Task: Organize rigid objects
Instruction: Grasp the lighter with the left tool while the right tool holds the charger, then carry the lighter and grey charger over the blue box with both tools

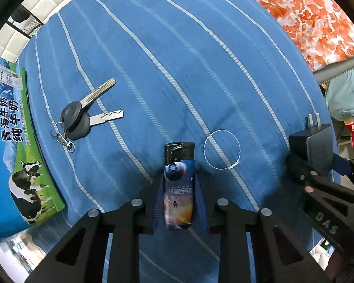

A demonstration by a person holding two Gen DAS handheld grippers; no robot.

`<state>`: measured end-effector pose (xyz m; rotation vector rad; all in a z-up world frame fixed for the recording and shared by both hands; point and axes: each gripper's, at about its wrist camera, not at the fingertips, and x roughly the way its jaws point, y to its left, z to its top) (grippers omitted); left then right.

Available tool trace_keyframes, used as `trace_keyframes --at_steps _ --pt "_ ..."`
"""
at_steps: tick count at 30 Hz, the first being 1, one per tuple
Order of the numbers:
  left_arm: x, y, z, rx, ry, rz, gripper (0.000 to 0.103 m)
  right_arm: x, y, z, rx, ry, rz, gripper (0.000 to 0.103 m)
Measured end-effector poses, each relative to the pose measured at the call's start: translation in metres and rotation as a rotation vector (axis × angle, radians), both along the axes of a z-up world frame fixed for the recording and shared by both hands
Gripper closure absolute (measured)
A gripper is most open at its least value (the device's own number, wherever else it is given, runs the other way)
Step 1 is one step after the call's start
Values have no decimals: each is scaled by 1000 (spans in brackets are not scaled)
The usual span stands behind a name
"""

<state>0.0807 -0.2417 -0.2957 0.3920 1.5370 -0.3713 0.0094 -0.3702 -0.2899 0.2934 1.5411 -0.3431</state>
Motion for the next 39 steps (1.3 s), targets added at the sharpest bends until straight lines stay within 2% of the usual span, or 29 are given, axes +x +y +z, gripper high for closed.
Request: trace_keyframes --at_steps 8,12,22,24,29,31,33,39 --pt "-7 12 17 -37 -12 12 80 -8 17 19 8 -33 54 41" --pt "-8 19 42 -74 -46 9 80 -9 27 38 34 -67 77 41" --pt "8 65 125 -202 -173 81 80 12 78 127 109 -233 180 41" --pt "11 88 147 -225 -209 116 80 18 94 144 129 -266 208 41" --pt "18 150 182 -254 -265 213 80 39 155 177 192 -319 296 41" --pt "21 166 189 -250 -285 249 80 46 179 186 206 -338 329 41" --pt "22 199 198 -243 -309 300 80 52 203 194 224 -350 355 41" --pt "23 263 206 -222 -341 422 80 68 271 208 229 -370 447 41"
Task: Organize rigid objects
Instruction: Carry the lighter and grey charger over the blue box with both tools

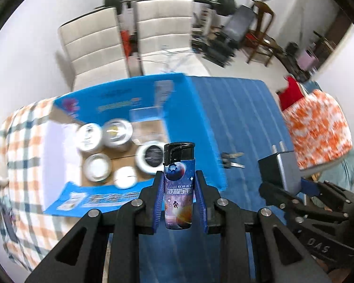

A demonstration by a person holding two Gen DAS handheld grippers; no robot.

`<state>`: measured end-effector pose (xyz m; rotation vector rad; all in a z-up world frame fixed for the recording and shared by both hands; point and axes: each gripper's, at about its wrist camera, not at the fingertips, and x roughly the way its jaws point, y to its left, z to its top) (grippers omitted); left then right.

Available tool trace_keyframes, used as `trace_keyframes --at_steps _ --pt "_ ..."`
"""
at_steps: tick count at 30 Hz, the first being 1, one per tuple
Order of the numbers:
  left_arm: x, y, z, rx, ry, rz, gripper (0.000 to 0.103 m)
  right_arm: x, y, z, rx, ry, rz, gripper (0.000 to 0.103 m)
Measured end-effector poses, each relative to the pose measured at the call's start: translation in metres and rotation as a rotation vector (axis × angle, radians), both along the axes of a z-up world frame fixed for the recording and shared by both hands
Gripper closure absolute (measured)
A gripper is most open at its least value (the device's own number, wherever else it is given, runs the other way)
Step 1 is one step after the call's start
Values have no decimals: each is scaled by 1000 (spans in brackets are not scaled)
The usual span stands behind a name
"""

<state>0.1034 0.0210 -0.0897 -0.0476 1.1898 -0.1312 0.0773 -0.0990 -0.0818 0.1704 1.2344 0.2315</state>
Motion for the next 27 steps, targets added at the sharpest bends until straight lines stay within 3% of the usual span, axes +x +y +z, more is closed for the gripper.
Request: trace_keyframes --at_steps 6,11,22,27 --pt "1 53 1 -13 -3 75 80 21 41 -20 -7 27 37 41" --pt "9 95 -13 -21 28 127 80 42 71 -55 -19 73 67 41" --pt "41 152 -100 -38 272 160 80 78 134 -136 -52 181 147 41" --pt "45 160 -125 -20 332 159 80 85 148 -157 -62 204 177 41"
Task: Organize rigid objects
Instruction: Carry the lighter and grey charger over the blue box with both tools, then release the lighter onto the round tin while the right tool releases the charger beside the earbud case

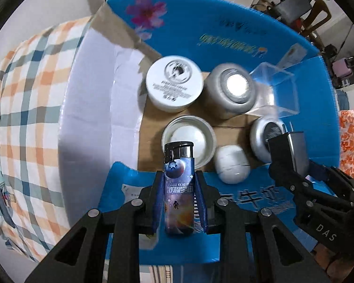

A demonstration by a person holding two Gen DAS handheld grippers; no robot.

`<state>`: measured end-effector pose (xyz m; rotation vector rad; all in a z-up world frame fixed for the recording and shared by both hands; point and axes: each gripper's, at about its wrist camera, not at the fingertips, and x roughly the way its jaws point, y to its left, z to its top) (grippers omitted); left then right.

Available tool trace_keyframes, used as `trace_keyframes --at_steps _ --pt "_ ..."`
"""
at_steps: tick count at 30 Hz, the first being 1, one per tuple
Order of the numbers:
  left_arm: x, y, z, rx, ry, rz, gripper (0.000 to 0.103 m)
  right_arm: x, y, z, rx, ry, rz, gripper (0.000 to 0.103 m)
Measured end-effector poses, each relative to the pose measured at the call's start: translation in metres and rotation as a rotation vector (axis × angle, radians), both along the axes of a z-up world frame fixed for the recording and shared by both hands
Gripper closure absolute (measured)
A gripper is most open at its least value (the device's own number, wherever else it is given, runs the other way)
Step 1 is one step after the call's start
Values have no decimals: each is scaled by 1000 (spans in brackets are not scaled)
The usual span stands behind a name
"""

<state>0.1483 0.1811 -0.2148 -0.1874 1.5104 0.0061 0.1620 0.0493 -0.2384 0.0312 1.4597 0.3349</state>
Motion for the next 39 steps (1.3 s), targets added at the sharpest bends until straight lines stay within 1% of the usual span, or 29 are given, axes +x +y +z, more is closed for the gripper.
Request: trace_keyframes --at_steps 4,9,11,12,14,16,17,18,19,21,22,23,24,27,29,30,31,32,34,37,39 --pt "-3 8 -12 -4 37 21 80 2 8 -14 -15 22 23 41" --pt "-9 11 -17 -6 60 27 79 4 14 -23 -30 37 4 39" --pt "-13 11 -14 8 55 30 70 5 15 -25 -35 38 -2 38" --pt "-15 12 -12 22 50 34 70 5 16 -25 -33 38 1 37" --pt "-16 12 -8 29 40 37 70 4 14 -19 -39 32 8 37" --pt "-18 13 -4 32 36 39 69 3 17 -9 -53 5 21 37" --pt "-18 13 -1 34 34 39 69 3 18 -5 -61 -9 25 36" --pt "-17 13 1 36 31 38 69 2 20 -1 -70 -21 24 29" --pt "-16 12 4 37 26 36 69 1 19 3 -80 -39 16 27" --pt "-13 10 9 46 15 31 63 -1 17 10 -89 -55 3 27" --pt "-14 8 12 52 10 30 57 -3 14 13 -90 -58 0 26" --pt "-16 7 16 61 3 30 52 -5 12 16 -90 -61 -3 22" --pt "-20 4 20 67 -4 29 50 -6 11 18 -90 -64 -4 19" --pt "-24 2 31 74 -20 28 45 -12 1 31 -107 -89 -6 14" --pt "-27 -1 38 95 -33 28 35 -17 -8 40 -119 -116 -13 10" --pt "-28 -1 41 102 -39 30 33 -19 -11 43 -123 -122 -18 10" --pt "-27 -6 45 107 -48 34 27 -22 -15 46 -121 -123 -25 10" --pt "-29 -6 50 106 -60 39 21 -24 -18 49 -118 -123 -29 9" --pt "-29 -6 57 102 -75 50 14 -32 -25 60 -111 -131 -37 8" --pt "-32 -2 69 91 -99 58 7 -41 -32 80 -104 -170 -42 7" --pt "-34 -5 80 99 -123 56 6 -47 -38 97 -98 -198 -44 7"
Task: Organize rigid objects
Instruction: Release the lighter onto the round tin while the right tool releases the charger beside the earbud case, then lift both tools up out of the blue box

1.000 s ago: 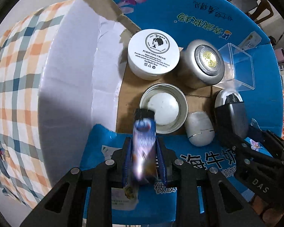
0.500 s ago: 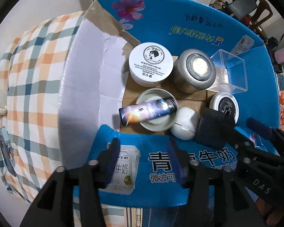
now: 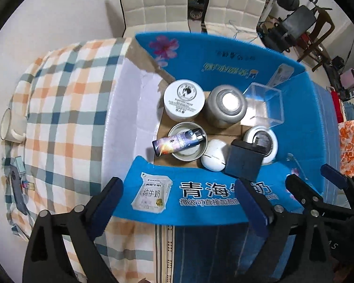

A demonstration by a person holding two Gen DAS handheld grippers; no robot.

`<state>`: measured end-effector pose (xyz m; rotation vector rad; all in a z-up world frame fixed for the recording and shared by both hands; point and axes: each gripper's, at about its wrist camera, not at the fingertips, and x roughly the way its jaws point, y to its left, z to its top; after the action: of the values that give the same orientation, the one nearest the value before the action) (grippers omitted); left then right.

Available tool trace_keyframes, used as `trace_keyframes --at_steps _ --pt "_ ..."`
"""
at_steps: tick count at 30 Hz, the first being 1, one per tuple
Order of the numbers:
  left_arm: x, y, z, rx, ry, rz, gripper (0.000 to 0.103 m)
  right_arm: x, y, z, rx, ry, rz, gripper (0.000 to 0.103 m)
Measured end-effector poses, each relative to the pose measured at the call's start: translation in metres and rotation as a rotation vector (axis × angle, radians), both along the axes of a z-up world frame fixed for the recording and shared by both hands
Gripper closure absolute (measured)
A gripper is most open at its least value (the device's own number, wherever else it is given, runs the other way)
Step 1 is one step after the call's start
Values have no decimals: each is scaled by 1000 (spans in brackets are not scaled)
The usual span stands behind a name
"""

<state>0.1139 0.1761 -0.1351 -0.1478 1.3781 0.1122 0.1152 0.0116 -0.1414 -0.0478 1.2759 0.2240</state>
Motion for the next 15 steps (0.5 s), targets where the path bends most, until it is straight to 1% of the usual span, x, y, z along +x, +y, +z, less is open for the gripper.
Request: trace_keyframes --at_steps 7,12,14,15 --pt "-14 -12 37 9 -82 0 6 -21 -16 53 29 -90 3 7" --pt "-28 -21 69 21 -141 -13 6 -35 -26 81 79 -114 7 7" --pt "-32 -25 82 21 -172 -18 6 -40 -36 88 103 -119 -16 7" --pt "-34 -27 85 19 -182 -20 6 -41 -46 90 118 -117 -48 7"
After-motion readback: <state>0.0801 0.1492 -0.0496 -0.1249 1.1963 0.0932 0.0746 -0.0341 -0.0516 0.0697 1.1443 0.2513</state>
